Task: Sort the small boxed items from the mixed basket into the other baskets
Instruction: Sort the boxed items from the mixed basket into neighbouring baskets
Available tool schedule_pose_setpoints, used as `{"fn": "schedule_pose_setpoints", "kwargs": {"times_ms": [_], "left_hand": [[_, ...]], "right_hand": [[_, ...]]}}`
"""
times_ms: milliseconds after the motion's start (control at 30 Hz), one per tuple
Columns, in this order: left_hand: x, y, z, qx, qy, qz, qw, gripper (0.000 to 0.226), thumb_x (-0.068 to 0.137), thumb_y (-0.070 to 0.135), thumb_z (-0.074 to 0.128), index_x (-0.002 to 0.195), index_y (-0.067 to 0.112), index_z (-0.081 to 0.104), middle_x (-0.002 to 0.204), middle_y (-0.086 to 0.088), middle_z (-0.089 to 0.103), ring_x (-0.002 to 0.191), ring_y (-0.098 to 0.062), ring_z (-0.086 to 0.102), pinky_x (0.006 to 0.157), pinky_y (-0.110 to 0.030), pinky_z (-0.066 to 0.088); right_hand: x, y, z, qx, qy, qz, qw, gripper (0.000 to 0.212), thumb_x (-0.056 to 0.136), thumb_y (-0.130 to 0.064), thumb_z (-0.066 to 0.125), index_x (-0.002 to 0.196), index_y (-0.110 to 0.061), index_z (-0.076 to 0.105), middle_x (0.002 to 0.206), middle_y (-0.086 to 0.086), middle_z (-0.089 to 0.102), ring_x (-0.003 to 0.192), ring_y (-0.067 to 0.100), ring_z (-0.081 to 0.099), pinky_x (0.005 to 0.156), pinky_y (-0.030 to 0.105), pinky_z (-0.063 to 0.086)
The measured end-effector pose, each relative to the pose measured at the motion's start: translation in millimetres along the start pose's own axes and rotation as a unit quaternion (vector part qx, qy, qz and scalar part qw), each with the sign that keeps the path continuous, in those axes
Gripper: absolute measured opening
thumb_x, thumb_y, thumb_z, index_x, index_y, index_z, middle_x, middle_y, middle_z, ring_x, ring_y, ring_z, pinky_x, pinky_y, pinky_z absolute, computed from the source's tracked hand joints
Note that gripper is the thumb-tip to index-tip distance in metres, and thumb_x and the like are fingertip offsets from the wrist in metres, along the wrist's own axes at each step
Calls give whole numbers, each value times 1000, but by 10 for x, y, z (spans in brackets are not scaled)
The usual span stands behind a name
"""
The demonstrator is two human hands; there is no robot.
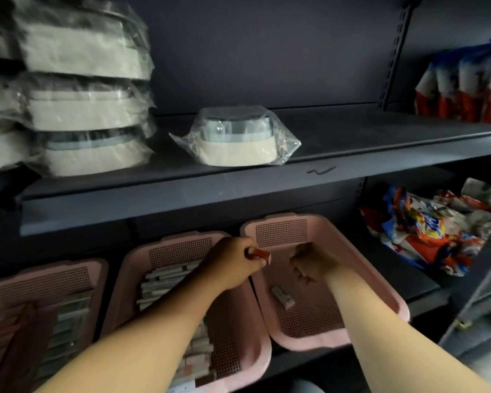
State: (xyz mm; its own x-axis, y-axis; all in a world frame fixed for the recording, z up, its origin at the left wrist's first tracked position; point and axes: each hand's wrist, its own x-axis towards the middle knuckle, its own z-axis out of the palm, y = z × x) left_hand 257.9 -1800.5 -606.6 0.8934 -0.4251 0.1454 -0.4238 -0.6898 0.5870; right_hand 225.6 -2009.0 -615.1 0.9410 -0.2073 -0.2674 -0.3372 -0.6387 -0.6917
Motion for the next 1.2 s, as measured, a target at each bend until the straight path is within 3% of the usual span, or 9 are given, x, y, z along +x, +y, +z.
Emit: {"fn": "schedule_pose_setpoints", "kwargs": {"times_ms": [133,267,500,633,733,833,933,1033,1200], "left_hand": [[20,87,132,5,-11,11,1000,15,88,42,78,86,36,65,80,14,65,75,1,60,59,-22,39],[22,77,196,-1,-14,5,1000,14,88,40,78,88,37,64,80,16,62,75,2,59,59,-19,37],[-75,-64,123,5,0,-15,1000,12,85,43,77,88,33,72,81,11,69,75,-3,65,69,-34,56],[-145,-133,-20,-8,12,-21,1000,12,87,43,77,89,34,71,84,12,68,78,-3,64,66,-30,51],[-217,-169,-179,-16,28,-20,999,12,88,43,76,89,32,71,86,11,68,78,-6,64,72,-34,55],[-326,-222,-346,-24,43,-18,999,11,89,43,76,87,34,71,84,12,69,75,-4,65,70,-35,58],[-518,-284,-556,-49,52,-1,997,10,89,44,79,87,50,70,89,25,69,81,12,63,69,-15,52],[-758,-451,-811,-42,76,9,996,24,87,49,79,110,42,76,103,21,74,93,11,65,82,-15,52],[-1313,-808,-1278,-19,101,-38,994,17,84,41,82,91,28,73,86,14,72,80,4,65,70,-24,51]], "right_hand": [[-6,189,148,-199,-2,-51,979,41,96,-27,61,133,-13,58,130,12,62,117,31,60,98,40,49],[-25,251,442,-262,-31,-69,962,15,98,-34,56,104,-21,59,105,0,62,96,18,59,89,38,51],[-52,243,368,-270,-88,-72,956,28,98,-43,54,112,-22,66,109,-1,65,94,15,60,82,33,52],[-205,82,140,94,-86,25,992,22,99,-35,54,89,-18,63,84,1,62,81,16,60,65,31,53],[-299,-63,108,387,-73,34,918,11,95,-16,57,98,-12,67,96,12,67,78,22,65,67,36,55],[-433,-383,186,494,-114,-14,862,11,95,-7,52,97,-13,61,93,14,68,73,24,66,63,33,52],[-565,-783,374,449,-117,-52,885,4,94,-17,64,92,-14,64,80,8,67,68,20,64,61,29,49],[-664,-1154,643,252,-121,-114,953,24,86,-42,75,90,-19,68,69,-4,66,65,10,61,59,24,47],[-740,-1676,1219,128,-202,-96,966,50,70,-67,80,96,-25,73,81,-4,68,75,14,61,63,25,54]]}}
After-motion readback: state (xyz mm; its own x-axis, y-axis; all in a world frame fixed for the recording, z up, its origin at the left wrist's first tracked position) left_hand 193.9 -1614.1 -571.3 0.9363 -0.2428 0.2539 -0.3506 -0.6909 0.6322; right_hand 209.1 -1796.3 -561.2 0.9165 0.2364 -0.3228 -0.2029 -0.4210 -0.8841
